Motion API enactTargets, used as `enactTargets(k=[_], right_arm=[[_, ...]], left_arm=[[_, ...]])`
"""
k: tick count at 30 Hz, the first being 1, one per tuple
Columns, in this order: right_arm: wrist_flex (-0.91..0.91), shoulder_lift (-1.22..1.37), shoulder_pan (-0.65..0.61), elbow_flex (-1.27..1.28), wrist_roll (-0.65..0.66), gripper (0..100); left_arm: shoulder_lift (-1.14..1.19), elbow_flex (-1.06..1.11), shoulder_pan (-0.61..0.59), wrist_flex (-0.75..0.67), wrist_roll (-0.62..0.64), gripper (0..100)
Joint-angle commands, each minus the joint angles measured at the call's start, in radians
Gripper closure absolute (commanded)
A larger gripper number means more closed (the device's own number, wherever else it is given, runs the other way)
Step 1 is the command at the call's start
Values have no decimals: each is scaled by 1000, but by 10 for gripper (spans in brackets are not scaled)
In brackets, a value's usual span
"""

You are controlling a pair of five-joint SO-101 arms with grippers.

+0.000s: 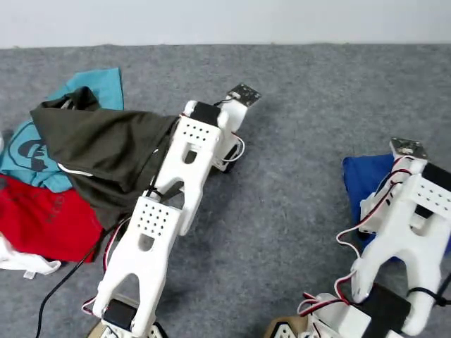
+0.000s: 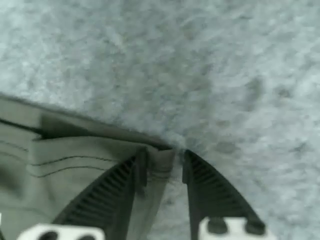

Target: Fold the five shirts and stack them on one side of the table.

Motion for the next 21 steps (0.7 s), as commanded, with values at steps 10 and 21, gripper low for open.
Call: enactTargets(k=[10,21], right_arm=[[-8,-42,-12,0,5,833],[-5,-42,-7,0,5,834]], left_arm=[[-3,-28,-43,5,-17,935],[-68,-159,-64,17,-18,987]])
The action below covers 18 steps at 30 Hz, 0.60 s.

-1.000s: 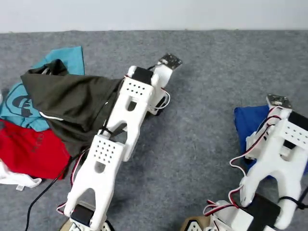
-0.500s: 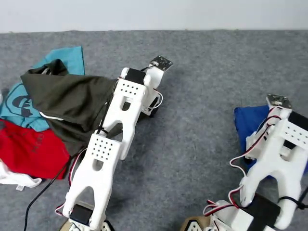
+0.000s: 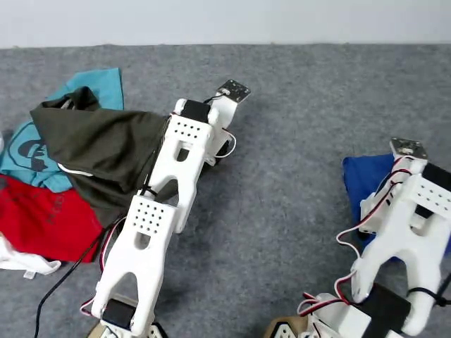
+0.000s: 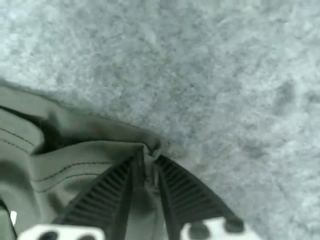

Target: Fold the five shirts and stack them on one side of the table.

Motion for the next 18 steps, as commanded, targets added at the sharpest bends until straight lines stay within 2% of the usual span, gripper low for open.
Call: enactTargets(k=[1,5,13,18], right_arm=[[-5,-42,-7,0,5,834],[-5,-42,-7,0,5,834],[-7,-42,-12,0,5,834],[-7,-42,-12,0,5,834]], left_arm=[[-95,-159,-32,40,-6,987],[-219,-292,-58,41,-5,987],[-514,-297,-86,41,-2,988],[-560,-297,35,40,-6,988]])
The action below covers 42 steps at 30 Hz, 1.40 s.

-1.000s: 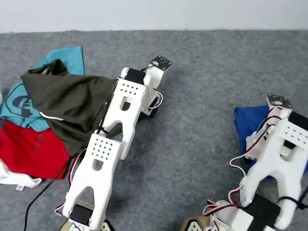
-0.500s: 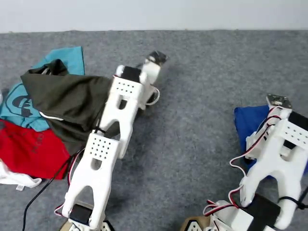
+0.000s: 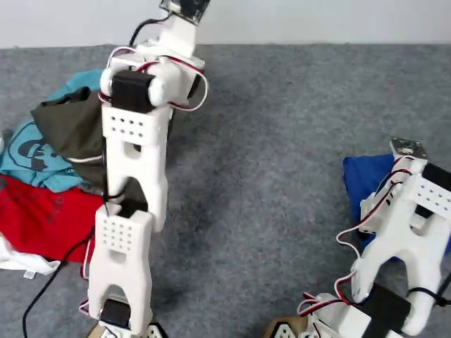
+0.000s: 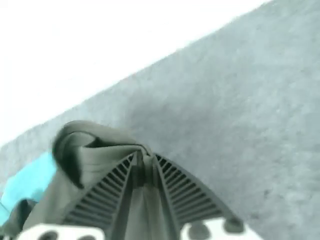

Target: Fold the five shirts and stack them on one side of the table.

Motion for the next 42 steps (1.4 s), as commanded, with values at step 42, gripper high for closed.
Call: enactTargets(k=[42], right_arm=[[-119,-42,-498,-6,3,833]], left_arm=[[-124,-120,-479,23,-161,988]])
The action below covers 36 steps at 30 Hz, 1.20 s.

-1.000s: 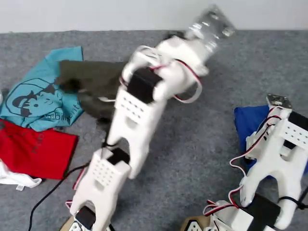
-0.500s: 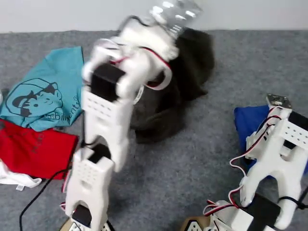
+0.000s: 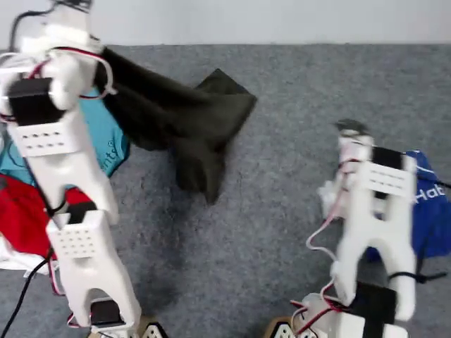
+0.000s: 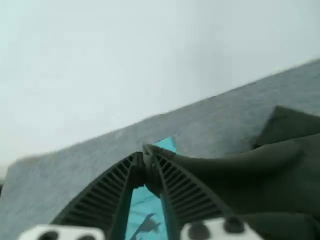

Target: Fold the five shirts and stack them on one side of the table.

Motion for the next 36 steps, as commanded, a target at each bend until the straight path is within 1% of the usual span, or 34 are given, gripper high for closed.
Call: enactTargets(k=[1,6,10,12,15,18,22,25,28,30,33,36], right_arm=[[-73,-42,-182,-6,3,833],[-278,-35,-378,-6,-95,830],[-397,-31,-549,-6,-141,829],[-453,-30,-616,-6,-155,829],[-542,-28,-684,-6,-157,829],[-581,18,-743,-8,-157,826],[-593,151,-812,-86,-173,767],[-584,288,-852,-218,-199,767],[-524,418,-897,-376,-204,766],[-473,490,-914,-488,-204,766],[-409,596,-924,-631,-201,766],[-390,690,-937,-713,-199,767]], left_arm=[[-6,-61,-71,21,-3,988],[-8,-64,-178,21,-3,988],[2,-59,-253,21,-3,988],[2,-59,-269,21,-3,988],[2,-59,-273,21,-3,988],[2,-59,-270,21,-3,988],[2,-59,-270,21,-2,988],[2,-59,-270,21,21,988],[2,-59,-270,21,92,988],[2,-59,-270,21,114,988],[2,-59,-270,21,117,988],[2,-59,-269,21,117,988]])
